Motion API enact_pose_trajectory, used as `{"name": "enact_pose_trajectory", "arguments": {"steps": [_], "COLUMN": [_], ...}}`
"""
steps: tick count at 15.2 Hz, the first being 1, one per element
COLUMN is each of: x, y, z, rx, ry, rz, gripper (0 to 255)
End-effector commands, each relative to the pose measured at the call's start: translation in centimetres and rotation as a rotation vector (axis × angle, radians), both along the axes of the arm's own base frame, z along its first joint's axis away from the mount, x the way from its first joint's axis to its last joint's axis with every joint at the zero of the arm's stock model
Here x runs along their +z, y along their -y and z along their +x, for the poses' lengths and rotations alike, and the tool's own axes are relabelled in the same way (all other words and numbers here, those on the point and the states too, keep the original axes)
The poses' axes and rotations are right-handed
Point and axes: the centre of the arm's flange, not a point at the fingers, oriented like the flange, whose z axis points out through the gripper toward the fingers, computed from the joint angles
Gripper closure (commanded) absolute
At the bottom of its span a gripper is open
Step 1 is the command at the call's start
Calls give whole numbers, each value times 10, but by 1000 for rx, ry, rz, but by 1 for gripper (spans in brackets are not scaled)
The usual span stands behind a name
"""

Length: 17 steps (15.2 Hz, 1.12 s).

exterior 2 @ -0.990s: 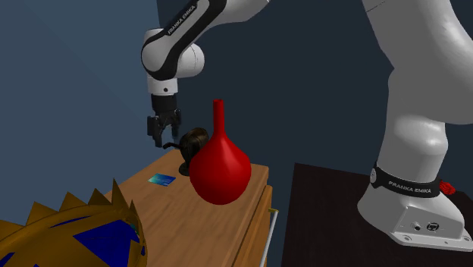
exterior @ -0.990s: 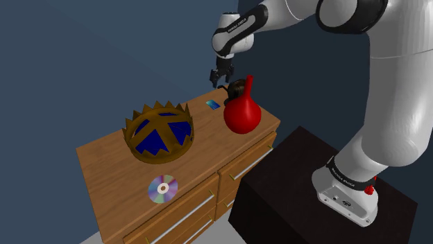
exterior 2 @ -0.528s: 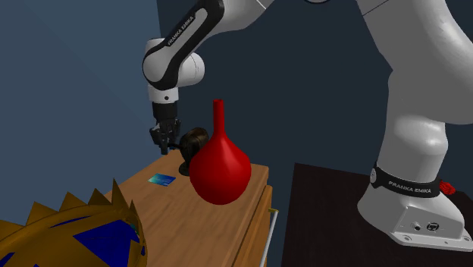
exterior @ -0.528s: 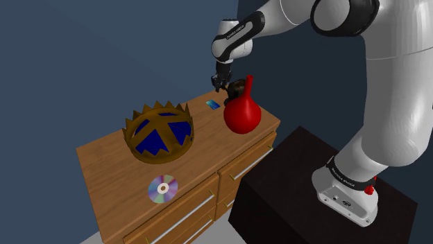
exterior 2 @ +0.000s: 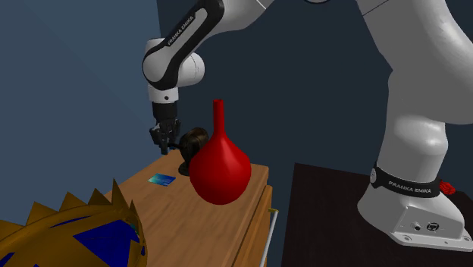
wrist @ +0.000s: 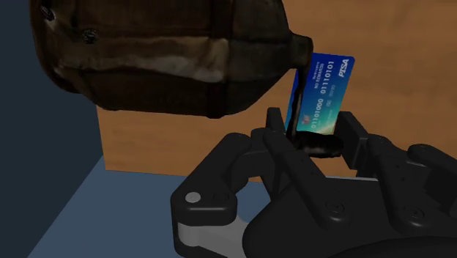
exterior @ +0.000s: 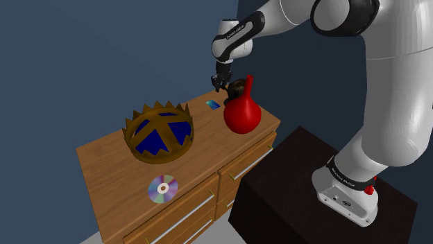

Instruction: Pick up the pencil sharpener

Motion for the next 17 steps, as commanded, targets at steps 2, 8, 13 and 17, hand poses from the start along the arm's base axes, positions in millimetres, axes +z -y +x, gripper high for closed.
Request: {"name": "enact_pose_trajectory", "arguments": {"steps": [2,8,13,17], "x": [10,42,69,80], "y": [0,0,0,0], "z": [0,0,0,0], "rx": [0,0,0,0], "ry": [-1,-1,-1,-1], "rz": [0,0,0,0], "gripper": [255,255,255,255]}}
